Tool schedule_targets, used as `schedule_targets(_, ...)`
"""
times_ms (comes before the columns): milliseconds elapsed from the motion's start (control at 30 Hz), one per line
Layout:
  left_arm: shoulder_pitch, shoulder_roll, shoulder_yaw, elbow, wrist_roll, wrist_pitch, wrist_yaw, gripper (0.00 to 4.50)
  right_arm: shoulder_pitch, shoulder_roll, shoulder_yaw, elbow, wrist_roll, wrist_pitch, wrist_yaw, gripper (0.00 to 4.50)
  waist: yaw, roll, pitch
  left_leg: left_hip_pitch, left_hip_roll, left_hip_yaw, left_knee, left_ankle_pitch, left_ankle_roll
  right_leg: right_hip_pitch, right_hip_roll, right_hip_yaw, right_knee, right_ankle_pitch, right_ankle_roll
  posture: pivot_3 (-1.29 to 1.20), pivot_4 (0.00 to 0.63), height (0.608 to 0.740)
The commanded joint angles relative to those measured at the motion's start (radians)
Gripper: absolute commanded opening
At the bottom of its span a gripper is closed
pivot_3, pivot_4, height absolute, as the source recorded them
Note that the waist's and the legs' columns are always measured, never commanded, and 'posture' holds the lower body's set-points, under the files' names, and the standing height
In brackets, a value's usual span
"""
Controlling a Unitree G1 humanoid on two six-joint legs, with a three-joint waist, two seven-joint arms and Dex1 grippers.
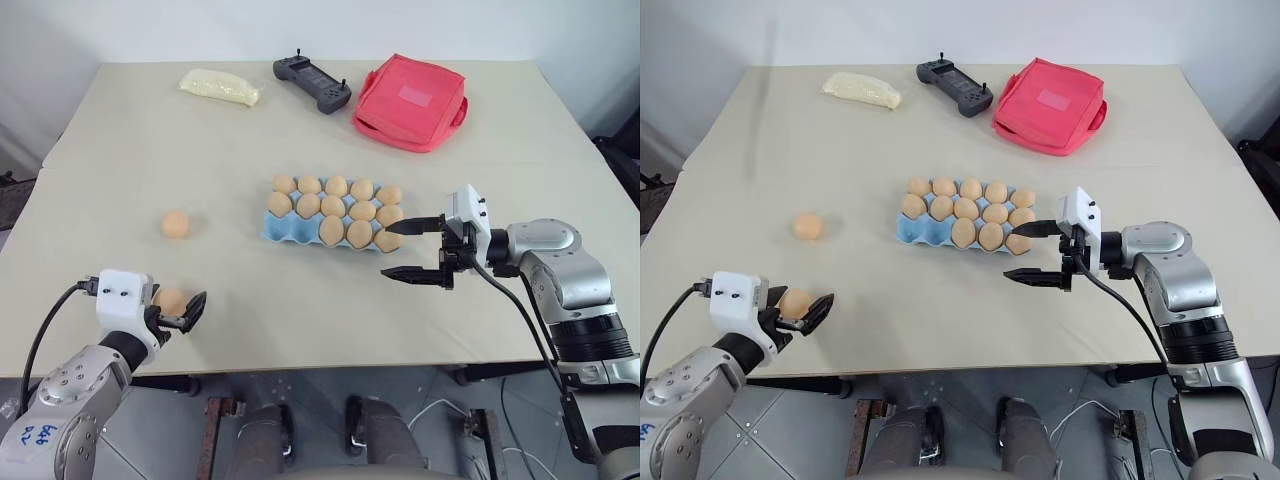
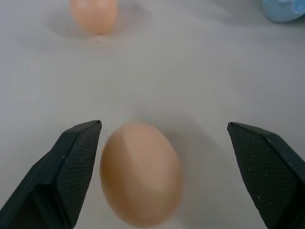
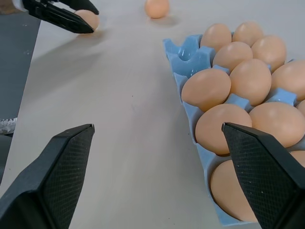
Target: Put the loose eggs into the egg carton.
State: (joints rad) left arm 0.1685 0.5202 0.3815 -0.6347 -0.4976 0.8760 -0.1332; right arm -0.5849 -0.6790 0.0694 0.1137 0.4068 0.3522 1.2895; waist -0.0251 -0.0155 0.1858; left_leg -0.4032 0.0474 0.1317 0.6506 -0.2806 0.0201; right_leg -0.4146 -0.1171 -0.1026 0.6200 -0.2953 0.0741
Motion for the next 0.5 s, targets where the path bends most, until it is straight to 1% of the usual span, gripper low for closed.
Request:
schedule_targets(33,-0.028,0.017,-0.025,0.046,0.037,-0.016,-0.019,4.5,-0.007,-0.006,-0.026,-0.053,0.014,0.007,-0.015,4.48,0.0,0.0,0.0,0.0,0.0,0.0,0.0,0.0,0.0,0.0,0.0,0.0,0.0,0.0,0.0,0.0,0.15,0.74)
schedule_targets(167,-0.045,0.031,-0.053,0.083,0.06,0.002,-0.039,4.5,0.008,-0.015,-0.036,-0.073,0.017,0.015,-0.031,4.48,-0.001,0.0,0.0,-0.001,0.0,0.0,-0.001,0.002,0.002,-0.001,0.0,-0.001,0.0,0.0,0.0,0.0,0.15,0.74)
schedule_targets(200,-0.047,0.032,-0.057,0.085,0.059,0.0,-0.048,4.11,0.012,-0.017,-0.039,-0.077,0.018,0.017,-0.036,4.5,-0.001,0.0,0.0,0.0,0.0,0.001,-0.001,0.002,0.003,-0.001,0.0,-0.001,0.0,0.0,0.0,0.0,0.15,0.74)
schedule_targets(267,-0.048,0.036,-0.061,0.084,0.066,-0.004,-0.058,3.62,0.018,-0.019,-0.044,-0.084,0.02,0.021,-0.043,4.5,0.0,0.0,0.0,0.0,0.001,0.0,-0.001,0.002,0.003,-0.001,0.0,-0.001,0.0,0.0,0.0,0.0,0.15,0.74)
schedule_targets(433,-0.102,0.063,-0.068,0.098,0.078,-0.007,-0.083,1.99,0.038,-0.026,-0.058,-0.102,0.022,0.023,-0.058,4.5,0.0,0.0,0.0,0.0,0.0,0.001,-0.001,0.0,-0.001,-0.001,0.0,-0.001,0.0,0.0,0.0,0.0,0.15,0.74)
schedule_targets(500,-0.144,0.074,-0.07,0.11,0.077,-0.006,-0.093,1.64,0.043,-0.027,-0.064,-0.107,0.023,0.023,-0.065,4.5,0.001,0.0,0.0,0.0,0.001,0.0,-0.001,0.0,-0.001,-0.001,0.0,-0.001,0.0,0.0,0.0,0.0,0.15,0.74)
